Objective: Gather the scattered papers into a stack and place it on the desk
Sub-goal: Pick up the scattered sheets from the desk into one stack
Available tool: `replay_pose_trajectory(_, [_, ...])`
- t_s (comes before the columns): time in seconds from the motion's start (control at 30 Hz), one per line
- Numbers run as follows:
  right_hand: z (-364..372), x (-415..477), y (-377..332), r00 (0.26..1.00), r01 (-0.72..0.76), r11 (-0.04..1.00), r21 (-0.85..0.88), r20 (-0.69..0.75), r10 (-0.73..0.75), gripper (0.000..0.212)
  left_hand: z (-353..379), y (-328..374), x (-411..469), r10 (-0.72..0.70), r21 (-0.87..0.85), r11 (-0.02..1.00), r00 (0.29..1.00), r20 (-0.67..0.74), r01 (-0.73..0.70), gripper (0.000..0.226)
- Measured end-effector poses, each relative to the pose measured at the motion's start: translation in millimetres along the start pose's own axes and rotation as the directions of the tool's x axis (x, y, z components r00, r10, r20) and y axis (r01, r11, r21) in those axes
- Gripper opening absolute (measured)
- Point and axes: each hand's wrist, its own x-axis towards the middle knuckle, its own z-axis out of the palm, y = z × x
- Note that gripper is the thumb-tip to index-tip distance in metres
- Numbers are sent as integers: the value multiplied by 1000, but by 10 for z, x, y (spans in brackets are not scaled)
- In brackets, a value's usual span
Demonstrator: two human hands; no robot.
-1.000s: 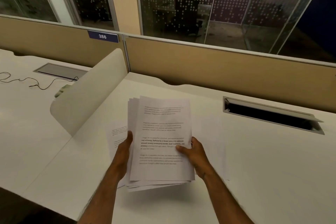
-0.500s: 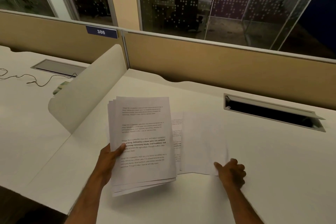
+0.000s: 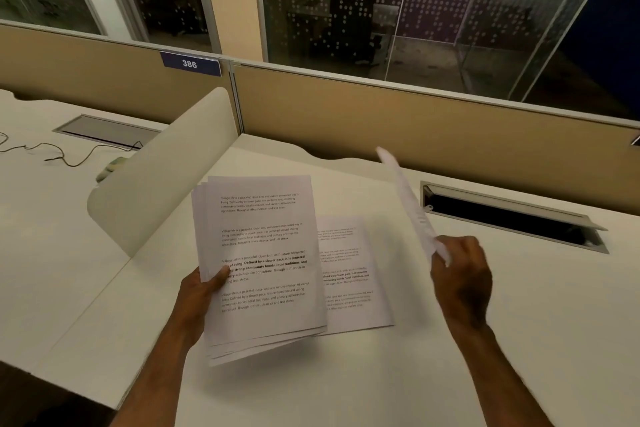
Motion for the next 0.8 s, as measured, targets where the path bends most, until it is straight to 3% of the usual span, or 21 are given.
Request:
replay_pose_trajectory(0.13, [123,-499,-124,971,181,977,-115,177,-159,30,2,-11,-20,2,10,1000,1000,-5,-2,21])
replay_pose_trajectory(0.27, [315,-1031,-176,873,189,969,-160,479,-91,33,-30,-39,-51,0,23,1000,1000,-1,0,23])
replay_pose_trajectory(0.33, [397,-1201,-176,759,144,971,-193,650,16,26,-58,-64,-72,-6,30,1000,1000,0,6,24])
replay_pose_trajectory(0.43, [526,-1325,-134,490,-12,977,-211,851,189,56,-110,-88,-100,-16,40,999,1000,3,16,25])
replay_pose_trajectory(0.47, [534,-1273,-116,446,-110,973,-202,865,230,64,-132,-98,-110,-19,39,999,1000,1,19,25])
replay_pose_trajectory(0.57, [540,-940,80,558,-403,899,-172,733,389,58,-193,-125,-146,-28,32,999,1000,-12,29,25])
replay_pose_trajectory(0.63, [539,-732,312,566,-447,845,-293,639,521,55,-234,-133,-174,-29,21,999,999,-27,30,23])
replay_pose_trajectory(0.7, [527,-633,511,498,-481,770,-418,593,633,65,-276,-136,-204,-30,10,999,999,-38,30,22])
replay_pose_trajectory(0.8, [561,-607,702,360,-623,665,-412,604,711,79,-344,-129,-237,-29,0,1000,998,-51,29,23])
